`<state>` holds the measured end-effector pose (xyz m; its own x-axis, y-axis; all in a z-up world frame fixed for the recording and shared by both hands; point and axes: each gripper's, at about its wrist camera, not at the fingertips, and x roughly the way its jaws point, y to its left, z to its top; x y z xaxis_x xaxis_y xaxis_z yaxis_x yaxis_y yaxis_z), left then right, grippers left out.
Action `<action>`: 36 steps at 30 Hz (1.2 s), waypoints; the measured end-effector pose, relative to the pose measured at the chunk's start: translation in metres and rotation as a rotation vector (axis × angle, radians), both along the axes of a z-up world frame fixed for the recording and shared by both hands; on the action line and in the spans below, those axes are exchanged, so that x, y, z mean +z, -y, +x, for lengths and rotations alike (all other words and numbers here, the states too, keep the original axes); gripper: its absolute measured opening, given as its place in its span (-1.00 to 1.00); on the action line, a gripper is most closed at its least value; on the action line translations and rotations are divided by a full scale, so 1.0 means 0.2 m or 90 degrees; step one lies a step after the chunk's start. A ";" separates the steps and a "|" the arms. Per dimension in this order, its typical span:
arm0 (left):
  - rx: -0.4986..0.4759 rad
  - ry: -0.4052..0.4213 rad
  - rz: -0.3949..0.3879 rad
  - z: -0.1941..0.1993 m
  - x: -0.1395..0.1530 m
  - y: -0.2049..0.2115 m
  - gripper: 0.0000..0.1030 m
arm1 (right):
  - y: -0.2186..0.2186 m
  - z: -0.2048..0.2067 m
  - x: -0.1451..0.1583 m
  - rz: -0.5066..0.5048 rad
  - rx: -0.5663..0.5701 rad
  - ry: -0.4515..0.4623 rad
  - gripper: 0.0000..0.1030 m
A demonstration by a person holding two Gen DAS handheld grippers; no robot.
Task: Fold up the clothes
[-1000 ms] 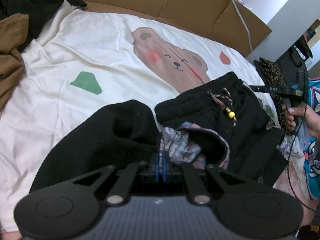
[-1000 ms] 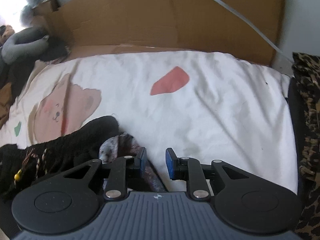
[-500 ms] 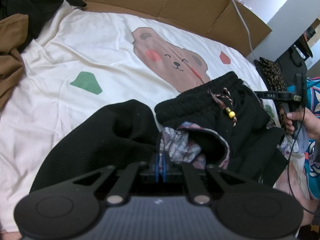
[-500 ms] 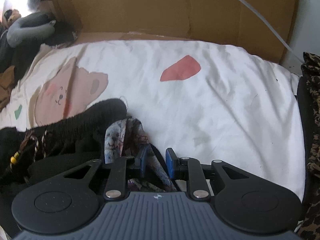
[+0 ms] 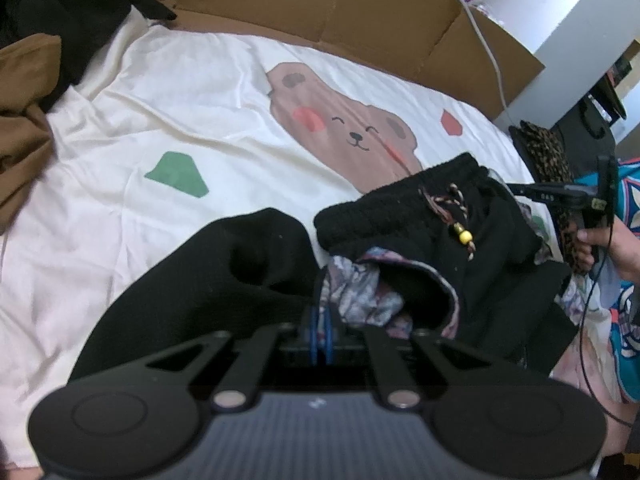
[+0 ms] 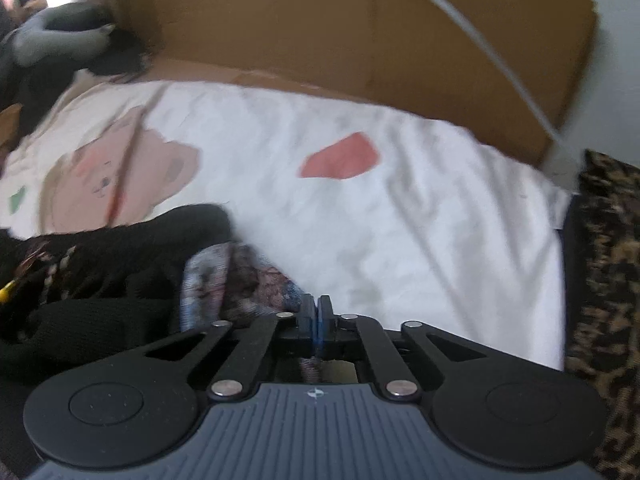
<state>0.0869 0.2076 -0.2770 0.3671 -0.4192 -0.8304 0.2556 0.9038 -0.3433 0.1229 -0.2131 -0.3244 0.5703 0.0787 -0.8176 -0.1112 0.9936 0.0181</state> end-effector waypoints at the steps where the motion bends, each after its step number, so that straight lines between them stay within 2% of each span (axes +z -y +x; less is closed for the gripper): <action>1: 0.000 0.000 0.001 0.00 0.00 0.00 -0.92 | 0.01 0.01 -0.01 0.006 -0.010 -0.011 -1.00; 5: 0.000 -0.005 -0.002 0.02 0.00 0.00 -0.92 | 0.04 0.03 -0.03 0.050 -0.028 -0.029 -0.99; 11: 0.025 -0.010 -0.036 0.05 0.04 -0.05 -0.89 | 0.09 0.09 0.04 0.114 -0.048 -0.010 -0.94; 13: 0.036 -0.009 -0.049 0.06 0.05 -0.07 -0.89 | 0.08 0.12 0.03 0.126 -0.039 -0.018 -0.74; 15: 0.050 -0.011 -0.065 0.08 0.06 -0.09 -0.83 | 0.05 0.13 0.00 0.136 -0.023 -0.026 -0.22; 16: 0.057 -0.013 -0.073 0.09 0.06 -0.10 -0.79 | 0.03 0.14 -0.01 0.137 -0.014 -0.031 -0.20; 23: 0.038 -0.028 -0.078 0.13 0.00 -0.07 -0.78 | -0.03 0.15 -0.07 0.101 0.013 -0.052 -0.20; 27: 0.001 -0.045 -0.062 0.13 -0.06 0.00 -0.78 | -0.05 0.13 -0.08 0.066 0.044 -0.053 -0.20; 31: -0.007 -0.055 -0.034 0.13 -0.11 0.03 -0.79 | -0.06 0.12 -0.08 0.047 0.067 -0.054 -0.20; 36: -0.015 -0.040 0.000 0.14 -0.11 0.04 -0.78 | -0.07 0.11 -0.08 0.023 0.089 -0.055 -0.20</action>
<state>0.1144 0.2003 -0.2989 0.3045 -0.4278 -0.8511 0.2550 0.8975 -0.3599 0.1452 -0.1985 -0.3400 0.4800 0.1830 -0.8580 -0.2448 0.9671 0.0693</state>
